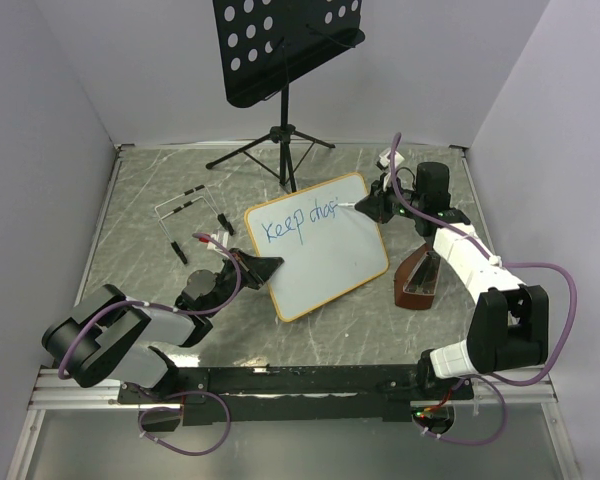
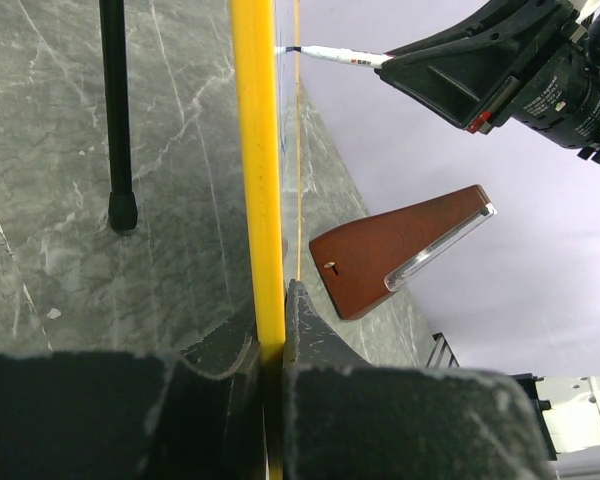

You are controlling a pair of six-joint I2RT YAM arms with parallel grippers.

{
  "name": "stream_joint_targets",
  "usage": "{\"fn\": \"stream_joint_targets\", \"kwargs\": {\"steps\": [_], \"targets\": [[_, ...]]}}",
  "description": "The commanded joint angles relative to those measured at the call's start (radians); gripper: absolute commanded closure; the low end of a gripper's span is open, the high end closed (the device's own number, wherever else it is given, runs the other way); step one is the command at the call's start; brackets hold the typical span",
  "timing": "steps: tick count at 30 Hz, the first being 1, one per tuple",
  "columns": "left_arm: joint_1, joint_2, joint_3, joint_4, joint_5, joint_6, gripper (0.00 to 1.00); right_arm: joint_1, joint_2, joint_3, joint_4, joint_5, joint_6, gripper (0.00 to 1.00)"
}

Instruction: Write a sentence on the whiteboard

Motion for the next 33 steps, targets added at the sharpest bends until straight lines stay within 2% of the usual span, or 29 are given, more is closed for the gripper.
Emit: {"fn": "stream_joint_targets", "kwargs": {"steps": [1, 20, 33], "targets": [[-0.005, 0.004, 0.008, 0.037, 0.04, 0.093, 0.99, 0.004, -0.015, 0.018, -0.038, -0.011, -0.044, 1.0], [-0.005, 0.001, 0.003, 0.042, 0.038, 0.091, 0.99, 0.004, -0.065, -0.019, -0.102, -0.034, -0.084, 1.0], [-0.006, 0.005, 0.003, 0.048, 0.043, 0.087, 0.99, 0.004, -0.005, 0.05, -0.056, 0.023, -0.046, 1.0]]}}
